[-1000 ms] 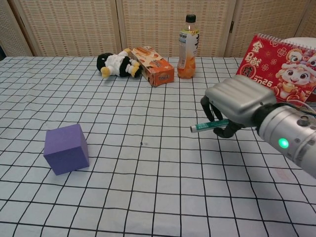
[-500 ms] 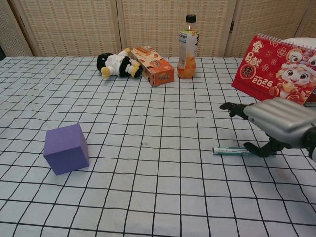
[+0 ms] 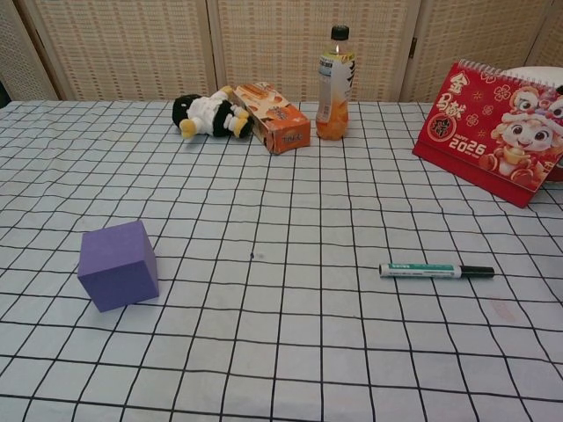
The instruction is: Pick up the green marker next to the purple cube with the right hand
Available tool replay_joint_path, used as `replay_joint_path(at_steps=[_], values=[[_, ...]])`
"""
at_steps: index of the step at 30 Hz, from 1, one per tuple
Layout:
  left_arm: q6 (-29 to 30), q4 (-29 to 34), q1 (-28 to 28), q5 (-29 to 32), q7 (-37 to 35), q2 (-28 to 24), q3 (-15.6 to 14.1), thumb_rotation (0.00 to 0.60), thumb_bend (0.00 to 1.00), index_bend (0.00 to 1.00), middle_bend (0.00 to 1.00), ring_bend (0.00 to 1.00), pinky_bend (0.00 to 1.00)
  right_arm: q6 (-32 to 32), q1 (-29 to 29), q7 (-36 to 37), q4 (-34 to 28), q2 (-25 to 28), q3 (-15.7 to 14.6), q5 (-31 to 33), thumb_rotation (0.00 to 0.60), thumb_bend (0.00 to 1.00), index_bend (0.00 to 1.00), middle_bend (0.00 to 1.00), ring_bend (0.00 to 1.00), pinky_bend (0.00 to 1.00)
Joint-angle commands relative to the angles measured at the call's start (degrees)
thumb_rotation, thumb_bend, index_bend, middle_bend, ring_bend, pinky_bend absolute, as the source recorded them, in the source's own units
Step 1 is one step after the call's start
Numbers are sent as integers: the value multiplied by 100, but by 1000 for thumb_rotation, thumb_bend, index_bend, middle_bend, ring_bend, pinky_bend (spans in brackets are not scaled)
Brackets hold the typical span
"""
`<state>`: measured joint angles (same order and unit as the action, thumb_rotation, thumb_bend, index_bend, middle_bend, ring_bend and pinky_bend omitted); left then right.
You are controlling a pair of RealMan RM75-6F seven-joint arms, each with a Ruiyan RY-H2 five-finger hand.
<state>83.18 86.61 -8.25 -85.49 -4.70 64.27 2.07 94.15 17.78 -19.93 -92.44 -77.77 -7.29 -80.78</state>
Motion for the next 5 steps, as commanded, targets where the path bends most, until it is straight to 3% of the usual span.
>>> replay_joint_path(at_steps=[1,5], values=[[-17,93,9,93,226,24,45,600,413,18,21,0,111,212,-558,658,736,330,-185,-206,600,218,0,0,0,0],[-16,103,-4,80,382,99,53,600,412,12,21,0,111,380,-682,818,671,407,-5,-357,600,217,0,0,0,0]])
